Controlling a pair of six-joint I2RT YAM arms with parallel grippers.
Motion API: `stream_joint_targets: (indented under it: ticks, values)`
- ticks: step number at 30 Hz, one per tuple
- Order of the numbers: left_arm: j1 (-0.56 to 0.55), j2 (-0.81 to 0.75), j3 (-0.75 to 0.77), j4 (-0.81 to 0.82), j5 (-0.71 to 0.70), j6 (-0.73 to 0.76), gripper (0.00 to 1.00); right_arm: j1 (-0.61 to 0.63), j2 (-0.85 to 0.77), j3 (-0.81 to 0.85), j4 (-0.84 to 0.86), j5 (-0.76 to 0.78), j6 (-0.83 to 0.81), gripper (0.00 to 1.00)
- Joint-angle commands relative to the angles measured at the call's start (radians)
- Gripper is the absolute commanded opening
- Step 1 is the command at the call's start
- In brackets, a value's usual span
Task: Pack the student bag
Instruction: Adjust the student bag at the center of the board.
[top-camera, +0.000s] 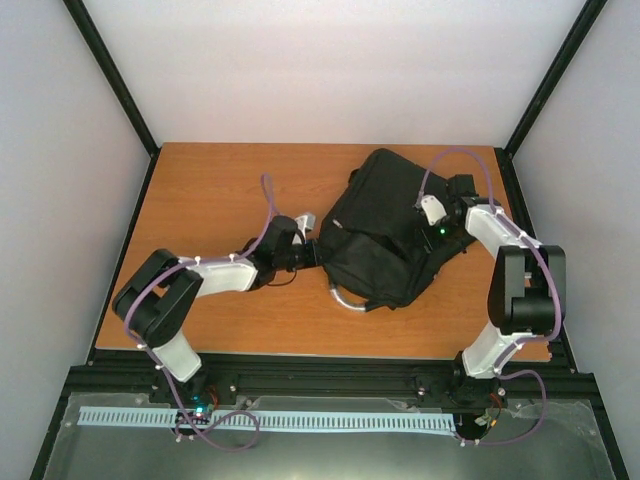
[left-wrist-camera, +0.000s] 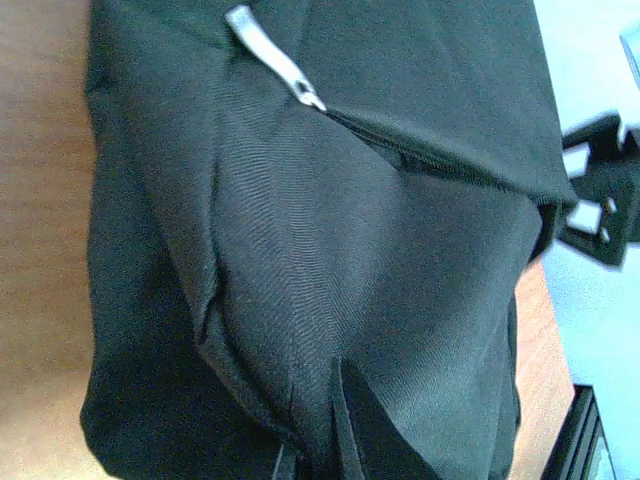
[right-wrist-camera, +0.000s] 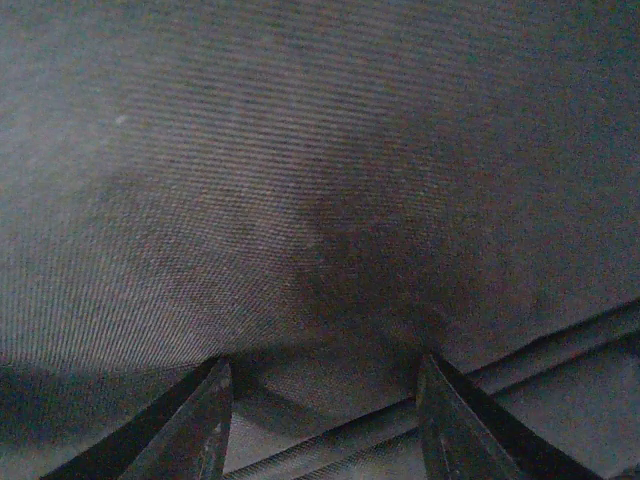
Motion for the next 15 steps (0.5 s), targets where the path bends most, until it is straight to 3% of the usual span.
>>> stream_joint_targets:
  ticks: [1,6,8,11,15]
  values:
    - [-0.103,-0.127,-0.085,-0.016,-0.024,0.007,0.05,0.045,0.134,0.077,0.075,0.150,0.012,0.49]
    - [-0.189,-0.204,-0.157,-0.086,-0.065,0.026,0.11,0.115,0.257,0.220,0.077,0.231,0.005,0.46]
    - [-0.198,-0.244,-0.190,-0.110,-0.063,0.025,0.19,0.127,0.288,0.294,0.042,0.222,0.014,0.44]
    - [-0.198,-0.365,-0.216,-0.253,-0.147,0.051,0.54,0.129,0.272,0.404,-0.055,0.178,0.042,0.44]
    - [-0.193,-0.578,-0.221,-0.414,-0.294,0.082,0.78,0.133,0.157,0.465,-0.111,0.085,0.066,0.47]
